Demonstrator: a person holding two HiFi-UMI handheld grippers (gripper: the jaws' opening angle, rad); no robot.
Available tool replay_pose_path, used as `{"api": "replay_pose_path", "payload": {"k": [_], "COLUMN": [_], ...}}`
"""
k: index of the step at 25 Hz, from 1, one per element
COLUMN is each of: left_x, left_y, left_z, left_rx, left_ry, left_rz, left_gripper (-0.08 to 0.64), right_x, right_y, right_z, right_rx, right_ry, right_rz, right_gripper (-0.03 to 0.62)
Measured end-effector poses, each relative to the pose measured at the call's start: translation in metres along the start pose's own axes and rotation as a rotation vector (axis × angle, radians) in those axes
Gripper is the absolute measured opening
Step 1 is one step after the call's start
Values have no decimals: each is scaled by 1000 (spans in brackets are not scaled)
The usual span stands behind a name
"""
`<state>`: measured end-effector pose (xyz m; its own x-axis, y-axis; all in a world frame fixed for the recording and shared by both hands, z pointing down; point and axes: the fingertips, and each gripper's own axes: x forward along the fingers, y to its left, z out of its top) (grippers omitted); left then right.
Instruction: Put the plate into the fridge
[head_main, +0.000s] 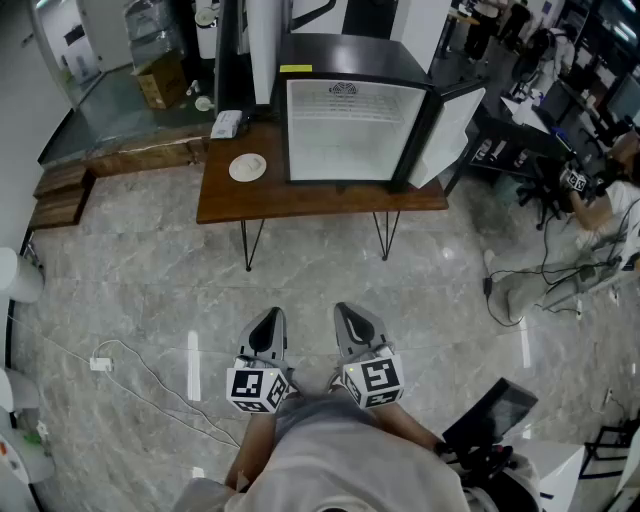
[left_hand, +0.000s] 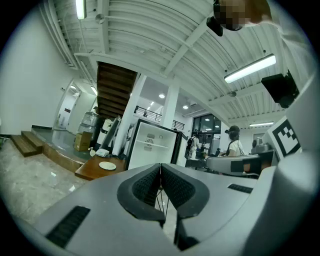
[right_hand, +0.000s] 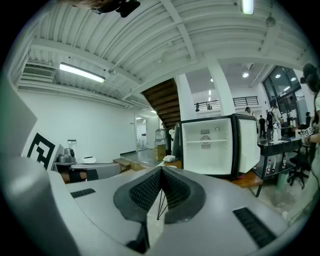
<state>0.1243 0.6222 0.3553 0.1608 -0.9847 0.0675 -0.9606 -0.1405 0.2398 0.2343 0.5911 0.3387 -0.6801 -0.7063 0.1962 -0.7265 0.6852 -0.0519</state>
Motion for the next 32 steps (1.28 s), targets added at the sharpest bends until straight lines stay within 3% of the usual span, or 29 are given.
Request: {"api": "replay_pose_path", "payload": {"k": [14, 25, 32], "left_x": [-21, -73, -86], "left_y": [22, 95, 139], "left_z": [5, 22, 33], "left_rx": [13, 34, 75], "left_ry": [-37, -70, -77], "left_rz": [11, 1, -18], "left_gripper": [20, 20, 20], "right_x": [6, 46, 79], "right_y": [42, 147, 176], "right_z": [0, -1, 5], "right_rx": [-12, -27, -29], "right_ry": [-26, -46, -72], "right_rz": [47, 101, 108], "right_gripper": [18, 18, 18]}}
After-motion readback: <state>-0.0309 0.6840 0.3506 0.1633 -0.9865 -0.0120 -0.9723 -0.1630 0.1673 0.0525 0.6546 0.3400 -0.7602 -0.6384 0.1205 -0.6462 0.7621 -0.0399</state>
